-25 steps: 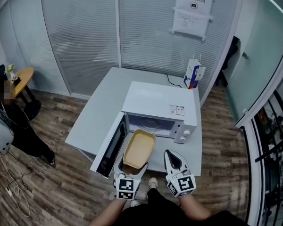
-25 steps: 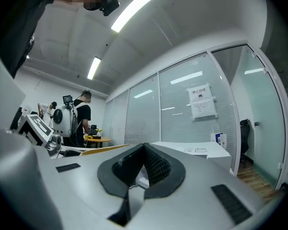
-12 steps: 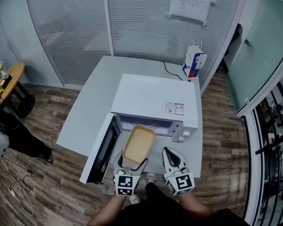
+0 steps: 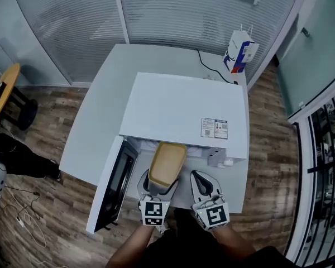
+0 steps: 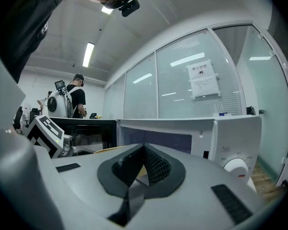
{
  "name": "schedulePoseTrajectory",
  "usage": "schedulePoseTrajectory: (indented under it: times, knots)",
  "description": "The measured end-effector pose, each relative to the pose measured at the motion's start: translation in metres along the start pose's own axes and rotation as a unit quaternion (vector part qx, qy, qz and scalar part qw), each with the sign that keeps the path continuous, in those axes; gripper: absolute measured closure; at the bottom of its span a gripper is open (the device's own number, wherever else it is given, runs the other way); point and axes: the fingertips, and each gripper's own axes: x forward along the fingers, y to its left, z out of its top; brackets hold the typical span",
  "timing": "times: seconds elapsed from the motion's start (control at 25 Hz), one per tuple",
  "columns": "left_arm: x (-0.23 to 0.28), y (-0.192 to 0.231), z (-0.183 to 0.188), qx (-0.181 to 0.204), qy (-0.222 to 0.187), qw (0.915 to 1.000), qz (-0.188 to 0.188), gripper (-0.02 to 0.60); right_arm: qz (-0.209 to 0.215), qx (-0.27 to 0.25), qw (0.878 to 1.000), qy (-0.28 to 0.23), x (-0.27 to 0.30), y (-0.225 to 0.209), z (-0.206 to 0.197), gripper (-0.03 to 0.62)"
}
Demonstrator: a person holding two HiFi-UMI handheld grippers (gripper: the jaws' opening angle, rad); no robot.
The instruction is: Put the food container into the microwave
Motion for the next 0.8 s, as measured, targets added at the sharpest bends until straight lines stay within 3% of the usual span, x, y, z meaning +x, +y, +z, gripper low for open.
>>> schedulePoseTrajectory:
  times: [0.8]
  knots:
    - [0.121, 0.054, -0.001, 0.005, 0.018, 0.9978, 0.064, 0.11, 0.007, 0.043, 0.999, 0.03, 0.058, -0.037, -0.06, 0.595]
